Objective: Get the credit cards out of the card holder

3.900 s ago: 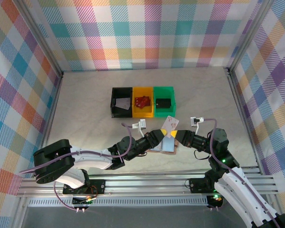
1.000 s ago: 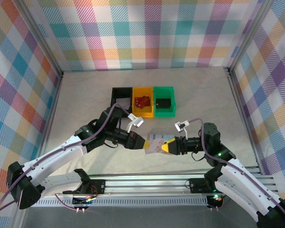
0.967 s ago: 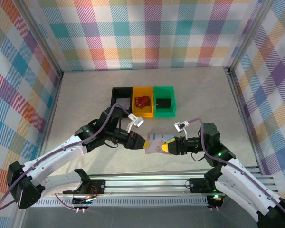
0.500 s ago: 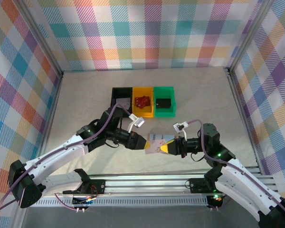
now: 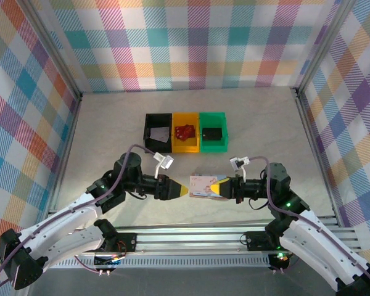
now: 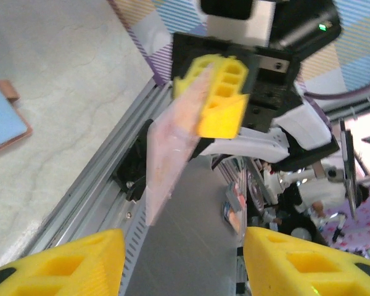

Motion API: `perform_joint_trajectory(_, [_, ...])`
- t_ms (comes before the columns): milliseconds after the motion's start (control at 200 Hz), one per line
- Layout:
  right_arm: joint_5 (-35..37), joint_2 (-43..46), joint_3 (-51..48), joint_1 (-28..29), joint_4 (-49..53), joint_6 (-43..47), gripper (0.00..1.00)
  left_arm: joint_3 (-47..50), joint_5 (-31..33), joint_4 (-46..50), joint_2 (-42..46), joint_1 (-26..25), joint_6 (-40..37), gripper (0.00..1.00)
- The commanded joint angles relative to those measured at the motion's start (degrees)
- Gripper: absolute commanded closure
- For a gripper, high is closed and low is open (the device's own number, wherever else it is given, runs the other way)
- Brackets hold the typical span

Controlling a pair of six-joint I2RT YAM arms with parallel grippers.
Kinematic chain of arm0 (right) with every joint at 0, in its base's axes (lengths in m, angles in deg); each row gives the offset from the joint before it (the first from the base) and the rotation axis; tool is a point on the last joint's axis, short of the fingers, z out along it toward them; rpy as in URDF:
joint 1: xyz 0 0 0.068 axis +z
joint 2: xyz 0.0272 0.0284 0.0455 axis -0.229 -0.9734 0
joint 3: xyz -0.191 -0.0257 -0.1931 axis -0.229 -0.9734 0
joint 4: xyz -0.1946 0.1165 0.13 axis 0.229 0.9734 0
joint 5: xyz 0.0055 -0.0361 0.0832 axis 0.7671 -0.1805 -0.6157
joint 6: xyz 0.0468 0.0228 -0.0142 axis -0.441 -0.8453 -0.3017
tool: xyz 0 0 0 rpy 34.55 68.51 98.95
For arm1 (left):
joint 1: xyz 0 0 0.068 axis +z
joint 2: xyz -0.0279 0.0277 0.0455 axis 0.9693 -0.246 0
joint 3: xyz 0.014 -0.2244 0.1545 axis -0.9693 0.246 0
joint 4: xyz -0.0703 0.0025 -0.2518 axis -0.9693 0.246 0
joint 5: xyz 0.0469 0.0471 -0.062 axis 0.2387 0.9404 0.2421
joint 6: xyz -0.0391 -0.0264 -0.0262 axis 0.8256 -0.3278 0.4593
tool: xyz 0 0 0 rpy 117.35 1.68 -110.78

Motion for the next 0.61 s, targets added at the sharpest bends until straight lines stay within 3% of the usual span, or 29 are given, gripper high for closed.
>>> perform_joint_trajectory(0, [-0.63, -0.58, -0.84, 0.23, -6.26, -3.59, 1.0, 2.96, 2.11, -11.78, 0.72, 0.48, 5.71, 0.46])
perform_joint_trajectory(320, [-0.91, -1.54, -2.57, 0.64, -11.91, -8.2, 1.0, 8.1, 5.98, -27.5, 0.63, 0.46, 11.73, 0.46])
perform_joint_trajectory(600, [-0.03, -1.93, -1.87, 2.03, -12.25, -8.63, 1.0, 10.27, 5.2, -38.33, -4.6, -1.17, 15.51, 0.53])
